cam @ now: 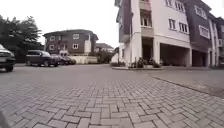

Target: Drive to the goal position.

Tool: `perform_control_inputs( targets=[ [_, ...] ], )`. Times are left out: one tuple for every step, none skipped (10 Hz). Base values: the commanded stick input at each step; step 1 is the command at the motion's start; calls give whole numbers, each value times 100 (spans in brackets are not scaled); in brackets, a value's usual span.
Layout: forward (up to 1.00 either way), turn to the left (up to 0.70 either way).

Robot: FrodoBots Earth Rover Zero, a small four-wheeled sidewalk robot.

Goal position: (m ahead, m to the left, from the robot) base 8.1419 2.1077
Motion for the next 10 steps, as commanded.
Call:
perform_control_inputs(
  targets=[
    [70,0],
    [70,0],
    [70,0],
    [70,0],
    [70,0],
    [70,0],
    [70,0],
    [70,0],
    [70,0],
    [70,0]
  ],
)
